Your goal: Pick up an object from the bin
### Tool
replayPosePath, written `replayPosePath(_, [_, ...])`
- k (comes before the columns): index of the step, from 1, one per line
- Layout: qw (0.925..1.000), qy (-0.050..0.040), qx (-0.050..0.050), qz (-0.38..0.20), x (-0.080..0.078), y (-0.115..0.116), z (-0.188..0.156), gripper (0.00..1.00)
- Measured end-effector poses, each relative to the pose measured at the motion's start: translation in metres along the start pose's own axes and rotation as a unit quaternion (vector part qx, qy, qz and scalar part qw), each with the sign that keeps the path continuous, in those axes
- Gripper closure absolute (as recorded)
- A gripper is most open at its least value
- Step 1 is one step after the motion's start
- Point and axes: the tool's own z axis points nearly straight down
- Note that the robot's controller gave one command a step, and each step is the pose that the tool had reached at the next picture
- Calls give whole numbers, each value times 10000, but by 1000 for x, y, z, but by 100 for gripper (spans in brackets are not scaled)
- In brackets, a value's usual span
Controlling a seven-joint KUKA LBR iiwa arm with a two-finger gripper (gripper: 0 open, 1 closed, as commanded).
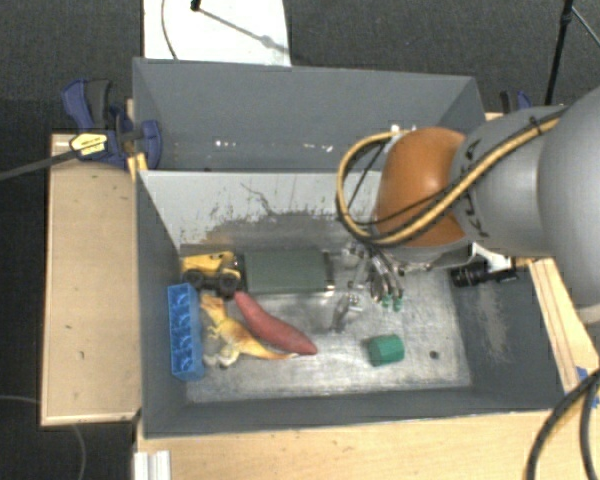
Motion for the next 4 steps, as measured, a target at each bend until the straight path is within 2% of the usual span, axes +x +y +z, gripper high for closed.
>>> replayPosePath(1, [10000, -16, 0, 30, -1, 37, 5, 100])
replayPosePath(2, [10000, -17, 1, 27, -1, 37, 5, 100])
replayPosePath(3, [10000, -12, 3, -13, 5, 27, -19, 100])
replayPosePath(4, [9998, -18, -1, -181, -19, 26, -105, 0])
